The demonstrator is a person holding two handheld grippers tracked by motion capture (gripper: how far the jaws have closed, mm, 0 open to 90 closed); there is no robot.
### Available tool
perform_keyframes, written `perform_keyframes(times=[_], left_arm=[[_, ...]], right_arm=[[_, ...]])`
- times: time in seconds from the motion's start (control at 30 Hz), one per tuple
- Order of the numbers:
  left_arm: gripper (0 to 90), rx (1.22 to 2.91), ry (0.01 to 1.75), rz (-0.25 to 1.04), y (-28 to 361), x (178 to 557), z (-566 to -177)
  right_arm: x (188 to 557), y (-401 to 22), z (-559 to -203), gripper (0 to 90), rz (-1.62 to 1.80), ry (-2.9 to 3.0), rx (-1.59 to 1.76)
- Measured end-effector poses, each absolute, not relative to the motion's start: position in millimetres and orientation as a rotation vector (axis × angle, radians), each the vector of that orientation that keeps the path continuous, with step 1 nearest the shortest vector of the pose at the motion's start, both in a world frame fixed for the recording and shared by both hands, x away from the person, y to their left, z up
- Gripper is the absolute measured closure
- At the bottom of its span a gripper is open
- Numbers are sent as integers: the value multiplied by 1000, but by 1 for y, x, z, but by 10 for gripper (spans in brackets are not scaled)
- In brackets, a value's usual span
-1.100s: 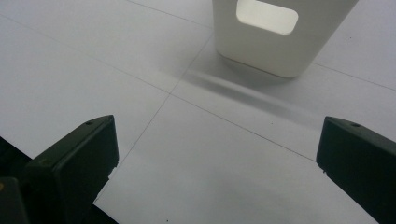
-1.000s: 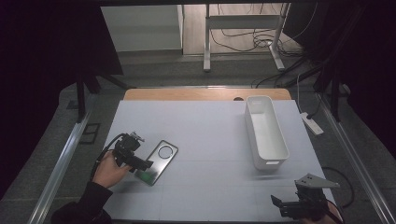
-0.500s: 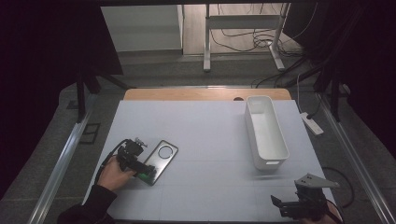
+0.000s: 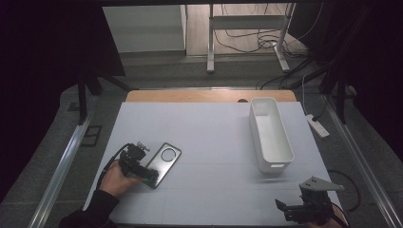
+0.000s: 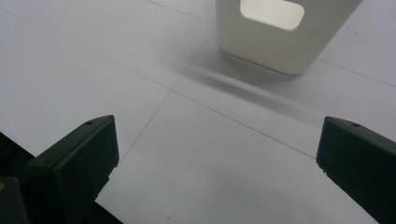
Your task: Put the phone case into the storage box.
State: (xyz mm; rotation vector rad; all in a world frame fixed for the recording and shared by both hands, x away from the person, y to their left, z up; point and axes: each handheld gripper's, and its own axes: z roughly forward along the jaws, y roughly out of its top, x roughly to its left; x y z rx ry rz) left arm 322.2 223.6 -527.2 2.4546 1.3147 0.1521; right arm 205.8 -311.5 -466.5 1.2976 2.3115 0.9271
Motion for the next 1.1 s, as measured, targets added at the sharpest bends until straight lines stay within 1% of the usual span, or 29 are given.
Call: perform_keyframes(times=[0.03, 0.07, 0.1, 0.13, 0.2, 0.23, 0.27, 0.3, 0.43, 0.5, 0.57, 0.63, 0.7, 1.1], left_arm=[[62, 2444, 1322, 156, 226, 322, -525], [127, 2444, 1322, 156, 226, 322, -525], [127, 2441, 1322, 156, 227, 322, -524], [205, 2428, 1322, 159, 230, 321, -522], [280, 2427, 1326, 161, 230, 321, -521], [280, 2419, 1322, 155, 232, 320, -520], [359, 2417, 1321, 148, 232, 320, -520], [395, 2415, 1325, 149, 232, 320, -519], [594, 2414, 1323, 105, 233, 322, -516], [696, 2408, 1321, 60, 233, 323, -516], [776, 2408, 1320, 33, 232, 324, -515], [799, 2406, 1340, 30, 231, 325, -515], [855, 2402, 1360, 29, 232, 326, -514], [887, 2370, 1388, 26, 233, 324, -515]], right_arm=[[206, -311, -467, 0, 926, 2312, 1297], [206, -311, -467, 0, 926, 2312, 1297], [206, -311, -467, 0, 924, 2316, 1294], [206, -311, -467, 0, 922, 2318, 1292], [206, -311, -467, 0, 921, 2319, 1293], [206, -311, -467, 0, 921, 2320, 1291], [206, -311, -467, 0, 921, 2320, 1291], [206, -311, -467, 0, 920, 2320, 1292], [206, -311, -467, 0, 922, 2320, 1289], [206, -311, -467, 0, 922, 2320, 1289], [206, -311, -467, 0, 922, 2321, 1289], [206, -311, -467, 0, 923, 2321, 1289], [206, -311, -467, 0, 923, 2321, 1288], [206, -311, -467, 0, 922, 2321, 1288]])
